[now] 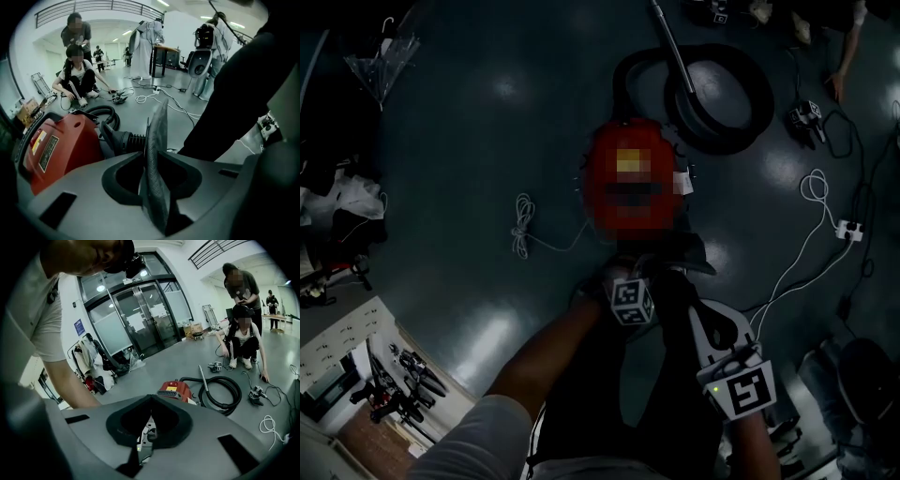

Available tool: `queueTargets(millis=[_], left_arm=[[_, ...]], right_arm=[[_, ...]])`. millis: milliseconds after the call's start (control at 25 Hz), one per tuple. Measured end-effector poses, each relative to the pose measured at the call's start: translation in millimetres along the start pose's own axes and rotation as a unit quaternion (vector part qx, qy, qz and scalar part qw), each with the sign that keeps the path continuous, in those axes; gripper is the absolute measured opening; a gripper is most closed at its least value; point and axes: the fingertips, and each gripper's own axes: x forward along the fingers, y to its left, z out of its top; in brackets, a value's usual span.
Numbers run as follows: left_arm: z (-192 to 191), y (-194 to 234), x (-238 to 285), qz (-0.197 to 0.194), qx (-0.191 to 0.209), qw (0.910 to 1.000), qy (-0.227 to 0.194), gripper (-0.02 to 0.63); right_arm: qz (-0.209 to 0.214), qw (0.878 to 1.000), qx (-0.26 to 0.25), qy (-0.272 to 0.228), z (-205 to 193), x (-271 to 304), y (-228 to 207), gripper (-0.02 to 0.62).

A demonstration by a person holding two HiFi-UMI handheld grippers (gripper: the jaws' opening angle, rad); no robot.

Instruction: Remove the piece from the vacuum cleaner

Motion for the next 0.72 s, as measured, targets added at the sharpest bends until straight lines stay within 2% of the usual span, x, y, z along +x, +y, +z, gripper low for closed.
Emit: queueTargets(millis=[80,200,400,560,720], left_arm=[[-1,3,4,0.012,0.000,0.9999,0.000,0.064],[0,1,4,0.011,-0.002,0.9999,-0.003,0.040],[0,-10,2,-0.018,-0.012,0.9997,-0.007,0.034],[0,-13,2,-0.027,-0.023,0.9993,-0.011,0.034],[0,-26,2,-0.054,-0.007,0.9985,-0.009,0.031]], right_arm=[[-0.002,1.000,-0.003,-0.003,0,1,-1,0.015],[-0.004,1.000,-0.005,0.001,-2,1,-1,0.015],[-0.002,1.000,-0.003,0.002,-4,2,7,0.015],[0.001,1.000,-0.001,0.011,-10,0,13,0.015],[0.003,1.000,0.001,0.017,-16,-4,18,0.015]])
